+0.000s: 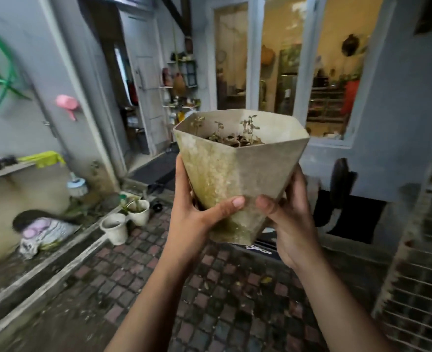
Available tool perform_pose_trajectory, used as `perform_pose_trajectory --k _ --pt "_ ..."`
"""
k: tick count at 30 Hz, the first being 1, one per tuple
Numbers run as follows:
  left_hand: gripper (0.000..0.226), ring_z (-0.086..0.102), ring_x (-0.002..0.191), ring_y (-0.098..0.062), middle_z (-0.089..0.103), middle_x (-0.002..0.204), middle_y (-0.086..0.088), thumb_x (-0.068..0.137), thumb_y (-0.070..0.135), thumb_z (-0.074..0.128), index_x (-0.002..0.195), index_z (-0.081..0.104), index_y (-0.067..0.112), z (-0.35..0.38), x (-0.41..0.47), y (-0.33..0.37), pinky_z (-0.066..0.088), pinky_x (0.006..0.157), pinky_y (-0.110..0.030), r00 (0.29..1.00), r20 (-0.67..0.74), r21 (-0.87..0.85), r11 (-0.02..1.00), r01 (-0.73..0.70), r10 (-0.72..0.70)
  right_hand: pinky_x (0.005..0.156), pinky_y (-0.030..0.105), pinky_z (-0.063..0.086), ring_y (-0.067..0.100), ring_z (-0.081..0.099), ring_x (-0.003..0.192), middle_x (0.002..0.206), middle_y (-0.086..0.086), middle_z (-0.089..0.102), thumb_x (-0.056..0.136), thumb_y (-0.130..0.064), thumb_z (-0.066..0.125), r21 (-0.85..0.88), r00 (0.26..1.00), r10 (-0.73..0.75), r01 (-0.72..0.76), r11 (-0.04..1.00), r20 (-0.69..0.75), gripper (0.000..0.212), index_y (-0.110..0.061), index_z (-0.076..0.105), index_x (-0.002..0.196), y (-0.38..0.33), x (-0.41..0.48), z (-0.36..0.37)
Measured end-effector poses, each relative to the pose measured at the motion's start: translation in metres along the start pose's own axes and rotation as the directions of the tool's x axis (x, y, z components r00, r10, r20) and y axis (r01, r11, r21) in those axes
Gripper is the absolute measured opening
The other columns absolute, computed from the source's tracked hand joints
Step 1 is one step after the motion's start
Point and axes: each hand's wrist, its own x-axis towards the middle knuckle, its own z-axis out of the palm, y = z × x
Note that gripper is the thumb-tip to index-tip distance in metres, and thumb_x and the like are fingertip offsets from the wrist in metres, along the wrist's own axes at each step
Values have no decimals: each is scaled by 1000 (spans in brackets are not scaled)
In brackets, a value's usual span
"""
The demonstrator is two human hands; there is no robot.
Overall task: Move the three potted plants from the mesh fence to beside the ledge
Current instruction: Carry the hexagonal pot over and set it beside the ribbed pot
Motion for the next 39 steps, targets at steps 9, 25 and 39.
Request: perform_pose_trajectory --k 9,25,39 --pt "127 65 135 -20 59 154 6 52 44 103 159 33 48 -66 123 -106 61 101 -44 958 -286 90 996 1 25 87 38 63 15 62 130 138 -14 64 56 -36 99 35 965 118 -130 991 232 108 -52 44 148 144 168 27" --pt "132 66 134 -26 64 149 1 41 47 104 156 39 46 -250 323 -230 62 100 -46 765 -635 234 970 61 104 91 40 61 18 66 125 143 -1 63 61 -61 93 2 781 264 -321 947 567 107 -54 39 153 377 405 180" --pt "127 71 126 -21 67 145 2 44 39 101 156 42 41 -470 473 -311 64 96 -40 687 -721 237 964 122 91 96 36 60 14 60 133 151 -4 56 69 -54 93 34 711 311 -426 904 630 100 -54 39 153 565 540 362"
